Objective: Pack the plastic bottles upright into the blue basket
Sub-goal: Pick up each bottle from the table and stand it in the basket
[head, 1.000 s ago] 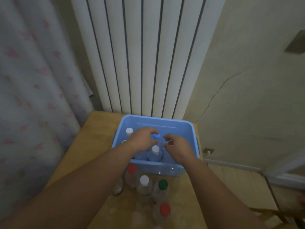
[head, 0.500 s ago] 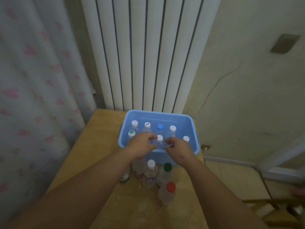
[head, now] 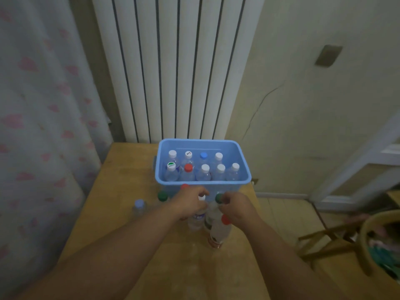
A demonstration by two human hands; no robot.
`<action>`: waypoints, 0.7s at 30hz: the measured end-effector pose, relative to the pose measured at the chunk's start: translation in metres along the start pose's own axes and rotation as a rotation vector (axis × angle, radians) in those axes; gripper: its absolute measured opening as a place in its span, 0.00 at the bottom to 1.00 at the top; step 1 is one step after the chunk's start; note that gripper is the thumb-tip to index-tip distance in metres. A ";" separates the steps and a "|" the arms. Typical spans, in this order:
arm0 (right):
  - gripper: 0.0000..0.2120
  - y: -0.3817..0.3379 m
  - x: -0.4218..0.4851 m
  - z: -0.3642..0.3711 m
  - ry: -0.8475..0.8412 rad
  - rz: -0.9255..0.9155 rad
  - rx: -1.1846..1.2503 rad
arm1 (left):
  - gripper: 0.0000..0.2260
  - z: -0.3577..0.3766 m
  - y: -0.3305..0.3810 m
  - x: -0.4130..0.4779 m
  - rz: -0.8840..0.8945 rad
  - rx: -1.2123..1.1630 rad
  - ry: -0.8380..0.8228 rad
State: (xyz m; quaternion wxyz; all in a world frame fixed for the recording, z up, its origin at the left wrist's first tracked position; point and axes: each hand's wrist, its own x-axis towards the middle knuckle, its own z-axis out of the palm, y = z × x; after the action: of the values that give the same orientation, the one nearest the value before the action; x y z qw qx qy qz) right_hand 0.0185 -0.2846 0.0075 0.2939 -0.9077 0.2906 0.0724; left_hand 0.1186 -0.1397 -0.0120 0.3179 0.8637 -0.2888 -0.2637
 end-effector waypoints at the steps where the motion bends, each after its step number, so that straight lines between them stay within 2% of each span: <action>1: 0.11 0.002 -0.001 0.000 -0.033 0.009 -0.025 | 0.19 0.002 0.001 -0.002 -0.007 0.006 -0.009; 4: 0.19 0.009 0.003 0.003 -0.116 -0.005 -0.194 | 0.17 0.008 0.003 -0.006 -0.018 0.016 -0.036; 11: 0.14 0.023 0.005 0.017 -0.215 -0.144 -0.432 | 0.17 0.013 0.005 -0.012 -0.062 -0.026 -0.019; 18: 0.08 -0.002 0.003 -0.018 -0.188 -0.236 -0.286 | 0.23 0.003 0.015 -0.011 -0.081 -0.079 0.059; 21: 0.09 -0.025 -0.006 -0.054 -0.134 -0.289 -0.209 | 0.24 -0.010 0.027 -0.015 -0.086 -0.171 -0.061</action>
State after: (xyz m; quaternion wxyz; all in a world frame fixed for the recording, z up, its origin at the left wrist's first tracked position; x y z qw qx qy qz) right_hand 0.0257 -0.2966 0.0651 0.2243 -0.9586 0.1280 0.1196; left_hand 0.1053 -0.1424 0.0175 0.3698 0.8366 -0.2375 -0.3270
